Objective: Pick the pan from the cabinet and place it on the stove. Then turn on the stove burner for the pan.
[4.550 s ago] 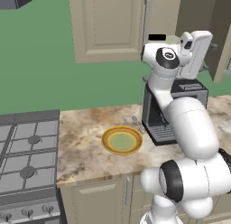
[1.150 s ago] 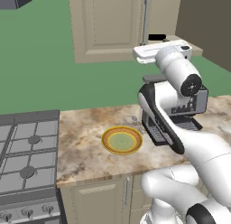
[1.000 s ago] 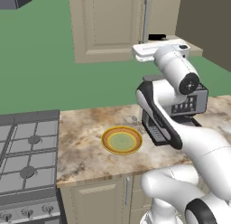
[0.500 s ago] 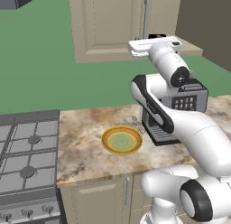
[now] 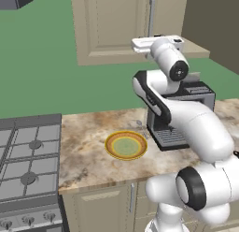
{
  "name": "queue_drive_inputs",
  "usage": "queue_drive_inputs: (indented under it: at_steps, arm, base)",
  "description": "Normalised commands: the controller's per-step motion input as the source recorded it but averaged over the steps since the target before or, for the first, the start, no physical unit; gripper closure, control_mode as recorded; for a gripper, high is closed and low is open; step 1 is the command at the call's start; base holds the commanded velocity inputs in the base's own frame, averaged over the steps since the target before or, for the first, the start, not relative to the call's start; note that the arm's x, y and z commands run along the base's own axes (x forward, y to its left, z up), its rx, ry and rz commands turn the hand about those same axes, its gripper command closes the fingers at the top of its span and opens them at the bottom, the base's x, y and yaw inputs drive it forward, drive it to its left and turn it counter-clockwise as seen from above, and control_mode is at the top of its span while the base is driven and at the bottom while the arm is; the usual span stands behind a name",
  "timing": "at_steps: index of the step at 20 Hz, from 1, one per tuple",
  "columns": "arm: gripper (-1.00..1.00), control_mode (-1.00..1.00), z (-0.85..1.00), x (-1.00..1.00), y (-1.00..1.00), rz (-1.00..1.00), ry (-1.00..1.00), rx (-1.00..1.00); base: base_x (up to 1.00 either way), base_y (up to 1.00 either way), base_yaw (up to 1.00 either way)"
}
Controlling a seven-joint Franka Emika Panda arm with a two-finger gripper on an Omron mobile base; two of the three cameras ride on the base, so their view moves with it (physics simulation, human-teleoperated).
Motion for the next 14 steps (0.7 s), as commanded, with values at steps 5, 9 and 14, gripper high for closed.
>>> queue_drive_inputs:
  at_steps: [5, 9, 14]
  arm:
    - [-1.00, -1.00, -0.04, 0.47, 0.00, -0.02, 0.00, 0.03]
    - [-1.00, -1.00, -0.11, 0.17, 0.00, 0.00, 0.00, 0.01]
    - [1.00, -1.00, -0.13, 0.26, 0.00, 0.00, 0.00, 0.01]
  base:
    - [0.00, 0.00, 0.00]
    - [0.00, 0.00, 0.00]
    - [0.00, 0.00, 0.00]
